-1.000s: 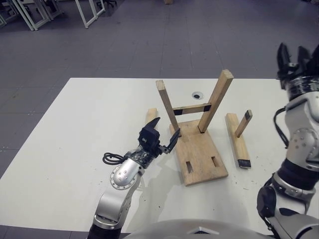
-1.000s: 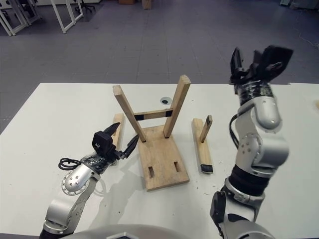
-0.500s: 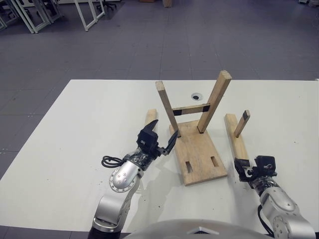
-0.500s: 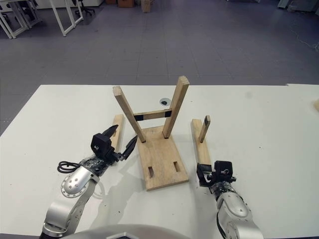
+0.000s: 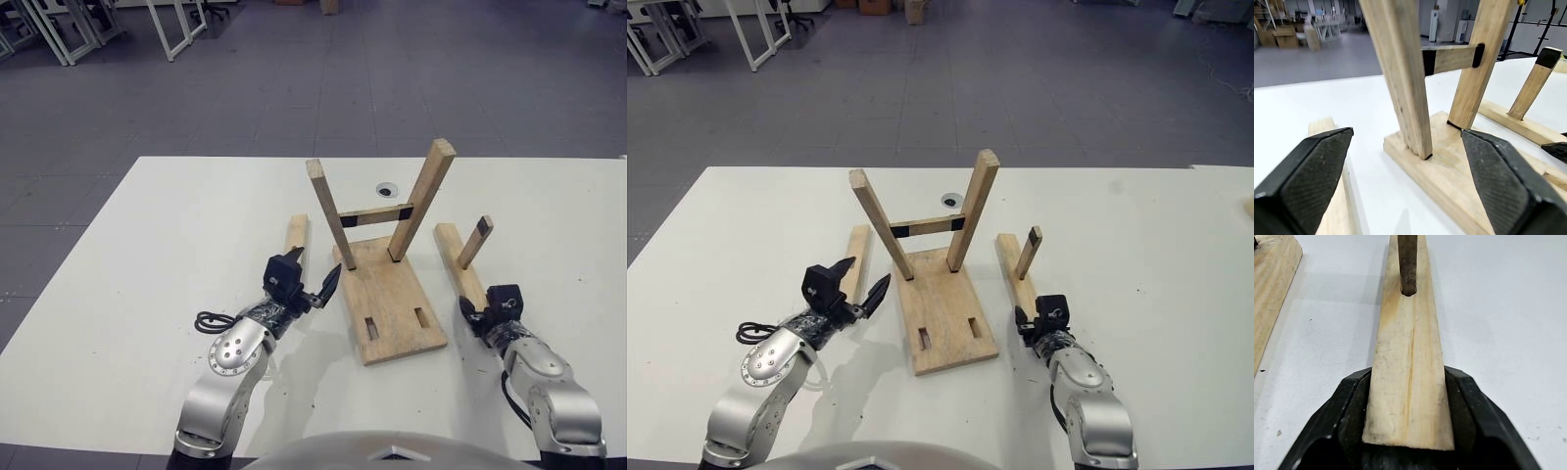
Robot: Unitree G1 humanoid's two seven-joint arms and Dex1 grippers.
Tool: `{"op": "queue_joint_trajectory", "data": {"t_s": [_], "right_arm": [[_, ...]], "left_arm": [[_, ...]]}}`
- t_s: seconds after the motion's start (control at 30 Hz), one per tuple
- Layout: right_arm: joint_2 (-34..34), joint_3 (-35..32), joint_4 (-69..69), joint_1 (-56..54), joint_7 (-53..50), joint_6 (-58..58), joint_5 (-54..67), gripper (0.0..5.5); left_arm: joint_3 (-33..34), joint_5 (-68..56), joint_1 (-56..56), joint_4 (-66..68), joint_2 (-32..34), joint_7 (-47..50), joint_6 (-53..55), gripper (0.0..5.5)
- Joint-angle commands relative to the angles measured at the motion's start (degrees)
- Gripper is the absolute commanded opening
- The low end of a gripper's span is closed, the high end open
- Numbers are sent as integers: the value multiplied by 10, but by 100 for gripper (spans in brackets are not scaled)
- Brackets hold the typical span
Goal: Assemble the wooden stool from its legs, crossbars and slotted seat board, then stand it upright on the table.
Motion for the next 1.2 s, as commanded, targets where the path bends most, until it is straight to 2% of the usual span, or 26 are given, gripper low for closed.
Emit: {"op": "queue_joint_trajectory", "data": {"t_s": [0.03, 0.13, 0.17, 0.23, 0.3, 0.33, 0.4, 0.47, 0.63, 0.8, 1.0, 1.2], "right_arm": [[-3, -56, -8, -23, 12, 18, 39, 203], [-13, -170, -32, -95, 36, 21, 148, 203], [-29, -197, -43, -113, 76, 30, 211, 203], [-58, -259, -53, -139, 150, 74, 382, 203], [-121, -304, -45, -131, 202, 153, 658, 203], [-151, -313, -40, -121, 228, 179, 753, 203], [-186, -315, -40, -97, 263, 203, 841, 203], [-195, -298, -50, -85, 271, 210, 866, 203], [-188, -166, -97, -91, 255, 222, 897, 203], [-196, -70, -98, -120, 269, 226, 851, 203], [-216, -26, -91, -136, 313, 215, 759, 203], [-227, -16, -89, -133, 347, 203, 713, 203]], "left_arm": [[38, -87, -29, -21, 5, -21, 102, 408], [114, -277, -58, -42, 27, -66, 234, 408], [143, -354, -66, -44, 43, -87, 268, 408], [189, -498, -85, -28, 83, -120, 318, 408], [215, -589, -98, 4, 113, -132, 344, 408], [221, -619, -103, 17, 119, -127, 349, 408], [221, -653, -113, 33, 122, -114, 347, 408], [212, -689, -122, 42, 120, -100, 342, 408], [177, -815, -179, 71, 122, -54, 322, 408], [145, -904, -222, 86, 148, -3, 299, 408], [107, -963, -220, 84, 177, 28, 285, 408], [97, -1001, -216, 85, 198, 25, 270, 324]]}}
